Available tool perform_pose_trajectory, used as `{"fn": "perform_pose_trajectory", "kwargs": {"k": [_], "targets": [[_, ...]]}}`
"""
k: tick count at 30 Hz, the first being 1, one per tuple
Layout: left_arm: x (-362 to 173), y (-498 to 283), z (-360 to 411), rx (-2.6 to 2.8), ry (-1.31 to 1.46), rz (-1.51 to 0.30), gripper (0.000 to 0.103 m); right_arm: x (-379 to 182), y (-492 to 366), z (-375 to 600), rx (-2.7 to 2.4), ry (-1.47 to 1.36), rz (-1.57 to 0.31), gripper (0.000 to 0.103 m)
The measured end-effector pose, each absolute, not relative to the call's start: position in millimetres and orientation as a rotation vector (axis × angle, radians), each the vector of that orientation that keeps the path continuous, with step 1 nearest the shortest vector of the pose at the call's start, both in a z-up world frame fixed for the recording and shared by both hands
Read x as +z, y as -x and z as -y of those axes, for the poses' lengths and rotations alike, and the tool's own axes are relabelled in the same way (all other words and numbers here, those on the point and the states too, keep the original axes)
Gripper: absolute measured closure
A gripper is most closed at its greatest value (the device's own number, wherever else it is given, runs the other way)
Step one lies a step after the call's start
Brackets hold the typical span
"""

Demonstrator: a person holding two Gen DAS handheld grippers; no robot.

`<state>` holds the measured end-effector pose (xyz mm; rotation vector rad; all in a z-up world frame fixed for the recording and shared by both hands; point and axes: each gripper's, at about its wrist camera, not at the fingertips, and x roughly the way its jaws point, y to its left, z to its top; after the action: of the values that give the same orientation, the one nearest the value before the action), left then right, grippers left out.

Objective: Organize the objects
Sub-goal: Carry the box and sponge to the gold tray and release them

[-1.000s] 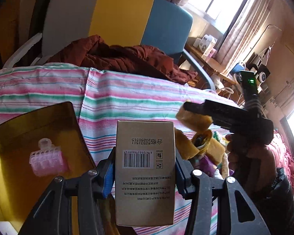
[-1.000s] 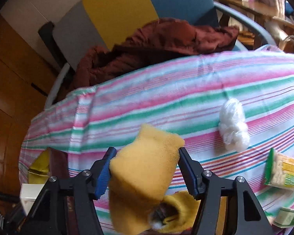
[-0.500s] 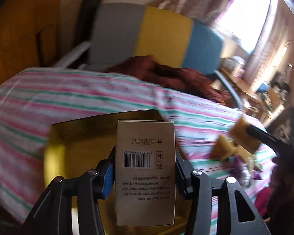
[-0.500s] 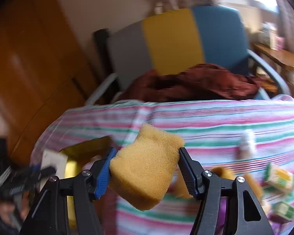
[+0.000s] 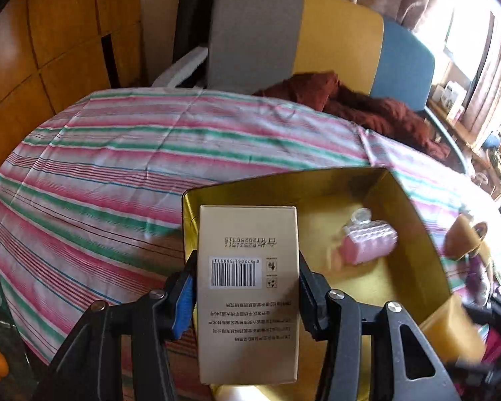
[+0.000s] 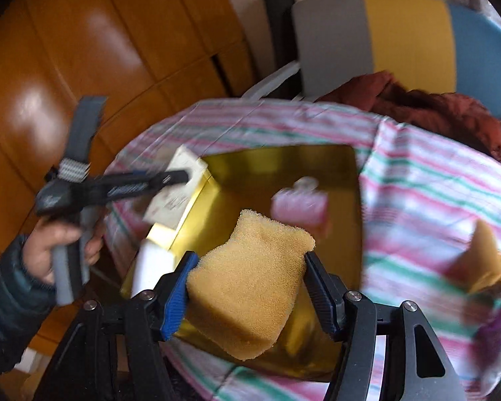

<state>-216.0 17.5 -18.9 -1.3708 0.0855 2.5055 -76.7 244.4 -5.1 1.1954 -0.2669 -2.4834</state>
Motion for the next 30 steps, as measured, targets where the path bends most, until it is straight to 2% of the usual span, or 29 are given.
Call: {"fn": "perform_pose_trajectory", "kwargs": {"k": [5, 11, 15, 19, 30], "targets": [[-21.1, 212.7, -4.5, 2.518, 1.380, -0.032, 0.039, -33.6, 80.6, -193.1, -2.412, -1.259, 0.179, 0.032], [-14.9, 194.8, 16.3, 2.558, 1.365, 0.032, 0.039, -70.8, 77.3, -149.0, -2.240, -1.341, 0.112, 0.028], [-5.8, 180.2, 33.3, 2.602, 1.340, 0.133, 0.039, -70.8, 69.2, -140.9, -2.202, -1.319, 0.117, 0.012], [2.9, 158.5, 36.1, 2.635, 1.300, 0.163, 0.038, -63.9, 62.4, -150.8, -2.238, -1.308, 0.142, 0.001], [10.6, 104.8, 23.5, 2.684, 1.229, 0.193, 0.037, -37.1, 52.4, -172.1, -2.432, -1.246, 0.162, 0.000]]}}
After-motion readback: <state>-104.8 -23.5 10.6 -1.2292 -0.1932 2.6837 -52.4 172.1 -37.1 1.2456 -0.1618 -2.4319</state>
